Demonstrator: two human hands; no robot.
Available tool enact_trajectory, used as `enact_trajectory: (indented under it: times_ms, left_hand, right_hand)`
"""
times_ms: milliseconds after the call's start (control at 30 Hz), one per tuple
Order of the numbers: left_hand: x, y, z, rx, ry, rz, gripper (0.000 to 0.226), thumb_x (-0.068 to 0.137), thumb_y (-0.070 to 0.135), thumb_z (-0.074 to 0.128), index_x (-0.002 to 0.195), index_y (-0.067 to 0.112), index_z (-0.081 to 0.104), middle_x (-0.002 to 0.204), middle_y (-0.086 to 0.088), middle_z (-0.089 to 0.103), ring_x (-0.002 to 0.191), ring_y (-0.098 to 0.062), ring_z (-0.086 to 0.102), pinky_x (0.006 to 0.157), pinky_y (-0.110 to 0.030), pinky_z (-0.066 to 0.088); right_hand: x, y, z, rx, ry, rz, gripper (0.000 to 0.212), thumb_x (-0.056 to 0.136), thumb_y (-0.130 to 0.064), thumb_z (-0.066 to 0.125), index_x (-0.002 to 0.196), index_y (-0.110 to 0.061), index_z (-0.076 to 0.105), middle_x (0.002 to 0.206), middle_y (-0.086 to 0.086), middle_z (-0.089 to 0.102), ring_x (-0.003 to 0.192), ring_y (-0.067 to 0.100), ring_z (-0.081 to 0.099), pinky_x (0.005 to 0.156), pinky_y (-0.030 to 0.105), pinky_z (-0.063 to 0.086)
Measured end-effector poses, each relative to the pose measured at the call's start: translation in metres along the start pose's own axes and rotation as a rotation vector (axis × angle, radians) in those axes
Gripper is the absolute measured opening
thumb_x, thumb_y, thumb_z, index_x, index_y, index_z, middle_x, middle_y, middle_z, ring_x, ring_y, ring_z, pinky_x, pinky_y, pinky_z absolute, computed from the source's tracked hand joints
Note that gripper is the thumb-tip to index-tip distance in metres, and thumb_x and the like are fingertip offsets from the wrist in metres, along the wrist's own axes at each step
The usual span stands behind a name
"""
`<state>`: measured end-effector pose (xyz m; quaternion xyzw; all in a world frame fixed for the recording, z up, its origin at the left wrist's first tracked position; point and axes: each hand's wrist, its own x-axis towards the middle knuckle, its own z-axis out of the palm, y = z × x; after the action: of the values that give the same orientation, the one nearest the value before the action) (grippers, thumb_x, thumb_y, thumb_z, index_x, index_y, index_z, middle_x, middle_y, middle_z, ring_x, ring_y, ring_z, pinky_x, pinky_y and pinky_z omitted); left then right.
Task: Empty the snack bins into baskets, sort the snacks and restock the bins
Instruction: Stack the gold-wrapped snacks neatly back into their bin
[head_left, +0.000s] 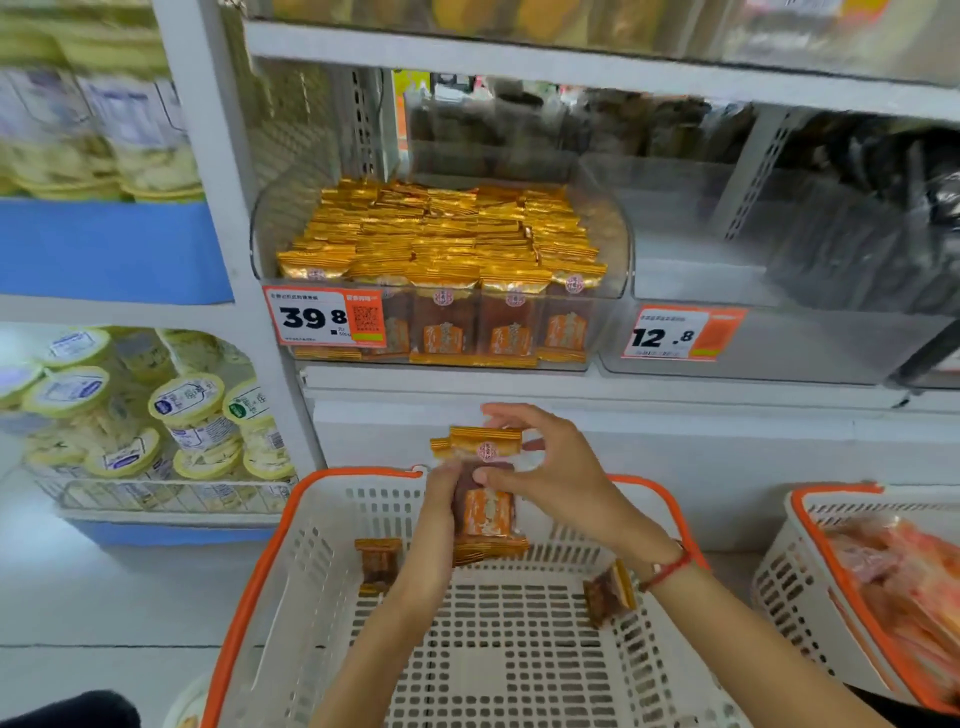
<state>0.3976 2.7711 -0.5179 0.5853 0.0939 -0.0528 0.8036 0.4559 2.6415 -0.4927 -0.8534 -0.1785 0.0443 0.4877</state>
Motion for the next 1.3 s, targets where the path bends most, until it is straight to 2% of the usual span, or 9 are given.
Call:
enact_trajectory:
  times_ms: [167, 300, 433, 500, 600, 733, 833, 1033, 1300]
  left_hand:
    - [0.008, 0.032, 0.03, -0.092, 0.055, 0.121, 0.032, 0.102, 0.031, 0.037, 0.125, 0.016, 0.054, 0.115, -0.012, 0.067, 0.095, -0.017, 0.068, 0.068, -0.023, 0.055]
    - [0.022, 0.058, 0.052, -0.102, 0.127, 0.221, 0.037, 0.103, 0.032, 0.034, 0.129, 0.012, 0.051, 0.122, -0.019, 0.061, 0.108, -0.027, 0.063, 0.071, -0.023, 0.054]
    - [0.035, 0.091, 0.069, 0.012, 0.013, 0.312, 0.033, 0.102, 0.028, 0.037, 0.13, 0.014, 0.05, 0.118, -0.009, 0.06, 0.099, -0.005, 0.063, 0.064, -0.01, 0.05]
    - [0.046, 0.111, 0.071, 0.145, -0.055, 0.333, 0.034, 0.094, 0.037, 0.052, 0.124, 0.021, 0.054, 0.115, 0.001, 0.057, 0.098, 0.004, 0.06, 0.081, -0.016, 0.052]
    - [0.069, 0.142, 0.07, 0.401, -0.127, 0.297, 0.04, 0.077, 0.037, 0.07, 0.114, 0.028, 0.057, 0.119, 0.004, 0.06, 0.113, -0.014, 0.057, 0.101, -0.039, 0.047]
    - [0.094, 0.174, 0.074, 0.544, -0.185, 0.483, 0.066, 0.079, 0.018, 0.079, 0.133, 0.016, 0.04, 0.12, 0.005, 0.061, 0.104, -0.002, 0.06, 0.075, -0.007, 0.05]
    - [0.111, 0.179, 0.073, 0.702, -0.202, 0.596, 0.067, 0.08, 0.016, 0.078, 0.133, 0.013, 0.037, 0.123, 0.002, 0.059, 0.111, -0.007, 0.059, 0.084, -0.013, 0.052]
    - [0.13, 0.171, 0.06, 0.946, -0.241, 0.502, 0.072, 0.077, 0.025, 0.08, 0.134, 0.017, 0.036, 0.122, 0.0, 0.06, 0.111, -0.018, 0.061, 0.084, -0.028, 0.057]
    - [0.129, 0.179, 0.079, 1.462, -0.104, 0.693, 0.065, 0.079, 0.05, 0.073, 0.135, 0.032, 0.045, 0.145, 0.004, 0.046, 0.131, -0.019, 0.043, 0.103, -0.039, 0.04]
  right_hand:
    - [-0.004, -0.026, -0.001, 0.327, 0.372, 0.048, 0.056, 0.073, -0.053, 0.07, 0.124, -0.037, 0.053, 0.114, -0.018, 0.059, 0.102, -0.005, 0.057, 0.079, 0.017, 0.052]
    - [-0.003, -0.047, -0.017, 0.363, 0.191, -0.074, 0.039, 0.089, -0.049, 0.052, 0.127, -0.046, 0.044, 0.124, -0.021, 0.056, 0.109, -0.008, 0.056, 0.086, 0.013, 0.049]
    - [0.008, -0.056, -0.052, 0.259, 0.167, -0.178, 0.046, 0.099, -0.032, 0.047, 0.138, -0.05, 0.033, 0.135, -0.017, 0.049, 0.117, -0.006, 0.052, 0.087, 0.009, 0.046]
    - [0.014, -0.056, -0.075, 0.206, 0.206, -0.215, 0.053, 0.097, -0.03, 0.049, 0.147, -0.036, 0.033, 0.138, -0.01, 0.05, 0.118, 0.0, 0.054, 0.083, 0.011, 0.049]
    - [0.029, -0.051, -0.106, 0.084, 0.238, -0.314, 0.057, 0.095, -0.026, 0.056, 0.148, -0.025, 0.037, 0.134, -0.003, 0.055, 0.119, 0.011, 0.056, 0.09, 0.022, 0.052]
    - [0.06, -0.056, -0.13, -0.083, 0.308, -0.431, 0.054, 0.095, -0.022, 0.062, 0.144, -0.023, 0.04, 0.134, -0.011, 0.054, 0.12, 0.004, 0.055, 0.094, 0.024, 0.051]
    - [0.078, -0.051, -0.132, -0.233, 0.375, -0.439, 0.057, 0.092, -0.032, 0.064, 0.142, -0.029, 0.038, 0.126, -0.027, 0.052, 0.113, -0.008, 0.052, 0.093, 0.013, 0.044]
    - [0.086, -0.019, -0.125, -0.47, 0.393, -0.359, 0.068, 0.089, -0.039, 0.064, 0.148, -0.02, 0.035, 0.141, 0.003, 0.052, 0.13, 0.022, 0.045, 0.109, 0.048, 0.038]
    - [0.057, 0.033, -0.126, -0.758, 0.649, -0.263, 0.06, 0.095, -0.052, 0.039, 0.14, -0.014, 0.047, 0.136, 0.006, 0.055, 0.123, 0.025, 0.049, 0.104, 0.035, 0.032]
